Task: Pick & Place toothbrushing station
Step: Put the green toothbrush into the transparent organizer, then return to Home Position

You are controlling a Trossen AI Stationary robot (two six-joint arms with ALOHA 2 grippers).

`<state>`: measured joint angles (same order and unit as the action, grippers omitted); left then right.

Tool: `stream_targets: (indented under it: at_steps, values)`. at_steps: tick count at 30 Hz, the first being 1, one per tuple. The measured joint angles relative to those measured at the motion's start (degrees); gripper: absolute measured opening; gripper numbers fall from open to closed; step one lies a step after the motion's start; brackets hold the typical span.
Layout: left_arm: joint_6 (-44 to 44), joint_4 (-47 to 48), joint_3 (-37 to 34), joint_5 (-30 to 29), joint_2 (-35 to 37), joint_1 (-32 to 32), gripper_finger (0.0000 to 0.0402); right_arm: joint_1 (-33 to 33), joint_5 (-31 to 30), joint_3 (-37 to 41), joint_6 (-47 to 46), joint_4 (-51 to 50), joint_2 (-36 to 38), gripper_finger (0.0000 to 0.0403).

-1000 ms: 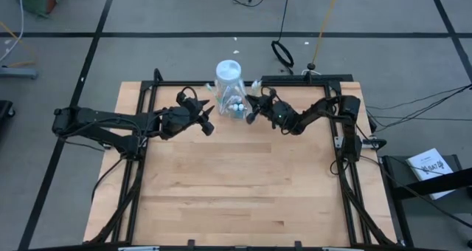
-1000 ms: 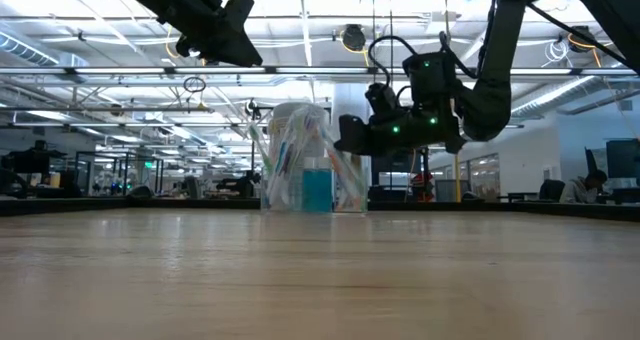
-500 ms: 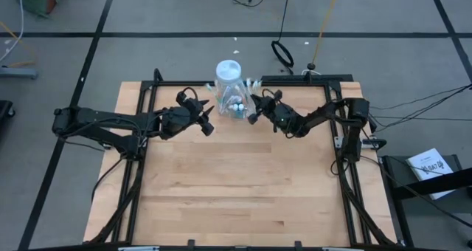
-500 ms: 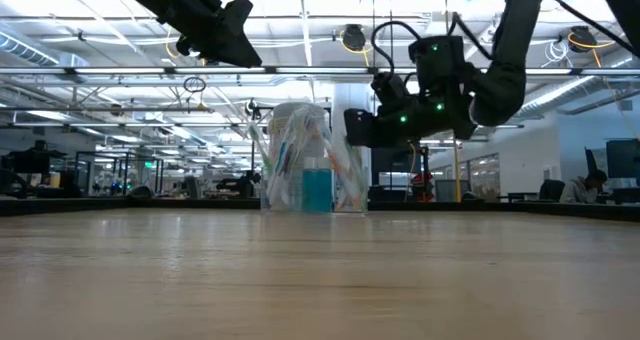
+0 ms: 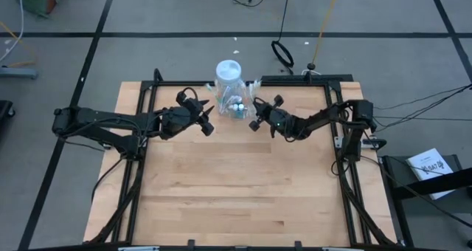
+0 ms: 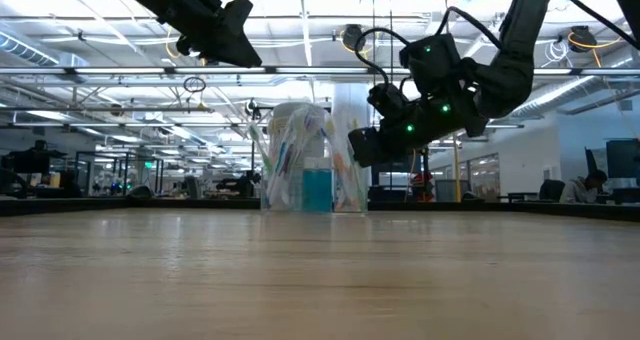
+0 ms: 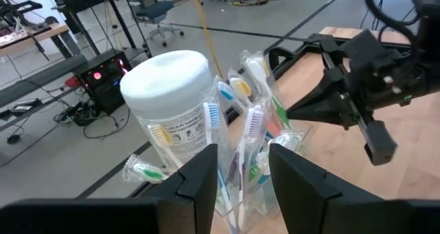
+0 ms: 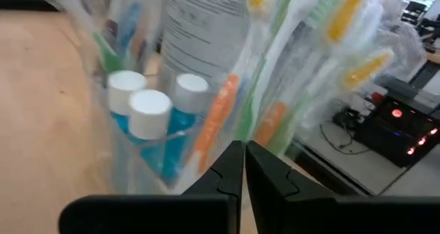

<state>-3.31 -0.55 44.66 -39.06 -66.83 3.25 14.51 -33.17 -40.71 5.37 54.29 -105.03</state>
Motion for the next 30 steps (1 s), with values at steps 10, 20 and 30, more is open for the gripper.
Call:
stream_targets:
  at_steps: [10, 20, 30]
  values:
    - [2.62, 0.01, 0.00, -0.01, 0.00, 0.00, 0.0138, -0.03, -0.04, 0.00, 4.13, 3.49, 1.04, 0.0013]
    - [2.56, 0.43, 0.00, 0.03, 0.00, 0.00, 0.0138, -0.01, 0.13, -0.01, 2.61, -8.67, 10.24, 0.0085]
    - [6.86, 2.54, 0.00, 0.03, 0.05, -0.91, 0.0138, -2.55, 0.36, 0.02, 6.23, -28.89, 25.56, 0.0132]
